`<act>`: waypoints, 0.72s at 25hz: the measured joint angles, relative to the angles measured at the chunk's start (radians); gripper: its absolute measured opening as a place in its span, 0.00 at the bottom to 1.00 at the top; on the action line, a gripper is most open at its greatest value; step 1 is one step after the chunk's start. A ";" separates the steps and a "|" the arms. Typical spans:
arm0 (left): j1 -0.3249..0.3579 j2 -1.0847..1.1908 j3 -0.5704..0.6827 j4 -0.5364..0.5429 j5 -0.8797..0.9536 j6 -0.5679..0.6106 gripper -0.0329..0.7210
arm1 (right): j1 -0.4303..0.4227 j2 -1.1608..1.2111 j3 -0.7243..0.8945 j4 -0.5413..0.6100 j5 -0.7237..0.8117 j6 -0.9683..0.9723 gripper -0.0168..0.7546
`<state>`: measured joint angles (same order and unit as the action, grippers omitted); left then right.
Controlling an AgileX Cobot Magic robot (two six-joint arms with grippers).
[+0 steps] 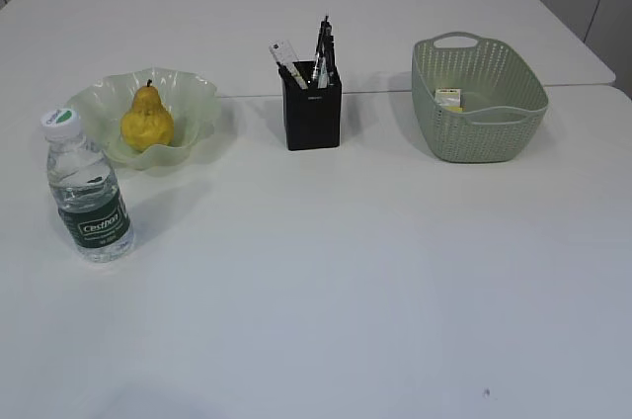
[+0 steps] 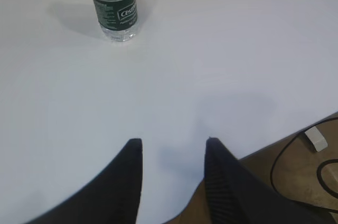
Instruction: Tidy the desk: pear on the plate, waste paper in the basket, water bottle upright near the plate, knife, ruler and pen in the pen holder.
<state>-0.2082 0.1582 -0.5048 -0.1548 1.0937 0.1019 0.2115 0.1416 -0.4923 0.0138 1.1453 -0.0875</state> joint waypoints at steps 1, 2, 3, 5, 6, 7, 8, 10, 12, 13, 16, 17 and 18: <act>0.014 0.000 0.000 0.000 0.000 0.000 0.41 | -0.013 0.000 0.000 0.000 0.000 0.000 0.50; 0.033 0.000 0.000 0.000 0.000 0.000 0.41 | -0.013 0.000 0.000 0.000 0.000 0.000 0.50; 0.053 0.000 0.000 0.000 0.000 0.000 0.41 | -0.037 0.000 0.000 0.000 0.000 0.000 0.50; 0.090 0.000 0.000 0.000 0.000 0.000 0.41 | -0.066 0.000 0.000 0.000 0.000 0.002 0.50; 0.111 0.000 0.000 0.000 0.000 0.000 0.41 | -0.073 0.000 0.000 0.000 0.000 0.002 0.50; 0.132 0.000 0.000 0.000 0.000 0.000 0.41 | -0.087 0.000 0.000 0.000 0.000 0.002 0.50; 0.149 0.000 0.000 0.000 0.000 0.000 0.41 | -0.094 0.000 0.000 0.000 0.000 0.002 0.50; 0.181 0.000 0.000 0.000 0.000 0.000 0.41 | -0.111 -0.005 0.000 0.000 -0.001 0.002 0.50; 0.198 -0.005 0.000 0.000 0.000 0.000 0.41 | -0.121 -0.028 0.000 0.000 -0.002 0.002 0.50; 0.204 -0.013 0.000 0.002 0.000 0.000 0.41 | -0.123 -0.050 0.000 0.000 -0.002 0.002 0.50; 0.218 -0.054 0.000 0.002 0.002 0.000 0.41 | -0.127 -0.096 0.000 0.000 -0.002 0.002 0.50; 0.226 -0.070 0.000 0.002 0.002 0.000 0.41 | -0.127 -0.100 0.000 0.000 -0.002 0.002 0.50; 0.233 -0.084 0.000 0.002 0.002 0.000 0.41 | -0.131 -0.114 0.000 0.000 -0.002 0.002 0.50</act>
<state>0.0251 0.0742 -0.5048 -0.1527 1.0958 0.1019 0.0808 0.0274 -0.4923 0.0138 1.1430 -0.0859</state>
